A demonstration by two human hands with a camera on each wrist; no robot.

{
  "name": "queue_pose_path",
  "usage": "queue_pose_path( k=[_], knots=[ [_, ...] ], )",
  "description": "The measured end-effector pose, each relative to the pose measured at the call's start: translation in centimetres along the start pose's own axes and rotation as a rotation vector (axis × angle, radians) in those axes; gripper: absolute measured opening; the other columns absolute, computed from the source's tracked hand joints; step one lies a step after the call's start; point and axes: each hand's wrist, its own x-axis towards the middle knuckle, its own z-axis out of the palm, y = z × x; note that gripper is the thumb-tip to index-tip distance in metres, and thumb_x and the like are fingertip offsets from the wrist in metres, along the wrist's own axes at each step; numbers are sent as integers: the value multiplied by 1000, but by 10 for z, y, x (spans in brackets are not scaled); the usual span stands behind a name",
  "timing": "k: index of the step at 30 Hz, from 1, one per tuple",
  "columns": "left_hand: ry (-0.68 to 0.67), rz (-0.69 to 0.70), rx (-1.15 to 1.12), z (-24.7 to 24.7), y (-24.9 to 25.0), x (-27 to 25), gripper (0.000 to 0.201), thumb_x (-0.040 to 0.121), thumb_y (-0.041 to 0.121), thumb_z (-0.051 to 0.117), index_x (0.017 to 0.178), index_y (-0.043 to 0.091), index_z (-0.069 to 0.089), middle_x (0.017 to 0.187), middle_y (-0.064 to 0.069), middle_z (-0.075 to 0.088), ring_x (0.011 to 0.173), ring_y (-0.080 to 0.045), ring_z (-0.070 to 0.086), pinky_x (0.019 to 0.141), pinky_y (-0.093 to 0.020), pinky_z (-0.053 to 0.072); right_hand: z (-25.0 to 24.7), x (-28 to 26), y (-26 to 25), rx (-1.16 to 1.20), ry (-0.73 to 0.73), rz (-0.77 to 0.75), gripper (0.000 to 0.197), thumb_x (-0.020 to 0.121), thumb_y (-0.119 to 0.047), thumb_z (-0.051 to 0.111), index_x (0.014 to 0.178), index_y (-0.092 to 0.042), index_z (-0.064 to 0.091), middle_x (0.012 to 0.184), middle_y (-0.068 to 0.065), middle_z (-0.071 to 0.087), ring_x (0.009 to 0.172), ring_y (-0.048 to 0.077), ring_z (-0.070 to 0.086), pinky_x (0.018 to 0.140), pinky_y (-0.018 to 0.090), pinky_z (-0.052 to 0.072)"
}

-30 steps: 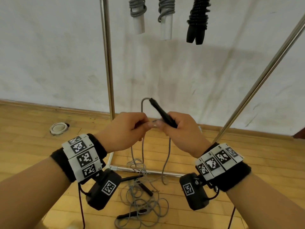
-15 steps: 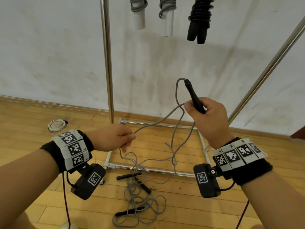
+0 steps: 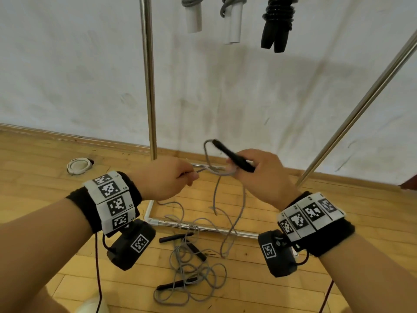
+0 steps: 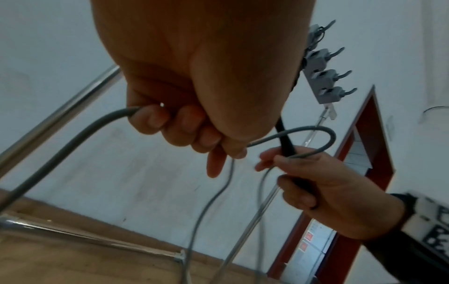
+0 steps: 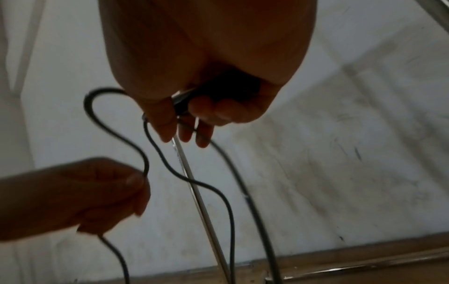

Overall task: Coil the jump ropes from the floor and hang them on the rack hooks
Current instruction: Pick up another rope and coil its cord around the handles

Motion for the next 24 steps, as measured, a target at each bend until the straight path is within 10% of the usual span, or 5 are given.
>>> queue_pose_path(
  k=[8,15,24],
  knots=[
    [-6,47,-85,-4,17,-3,37,102,43,40,84,28,70,59,3,59,56,3,55,56,-9,40,15,-4,-12,238,-166,-62,9,84,-31,76,93,-27,75,63,-10,61,54,5,52,53,17,39],
    [-14,-10,-121,-1,-4,-2,35,101,45,44,79,30,67,56,5,56,50,0,52,49,-12,39,2,2,-11,474,-97,-26,53,75,-49,76,79,3,63,51,-3,49,46,10,43,47,17,36],
    [-75,-58,-150,-9,-38,-5,26,100,43,46,81,33,62,77,8,66,70,-1,61,64,-20,45,-22,7,11,359,61,76,31,88,-26,71,72,-2,62,49,-5,55,41,7,40,43,18,35]
  ],
)
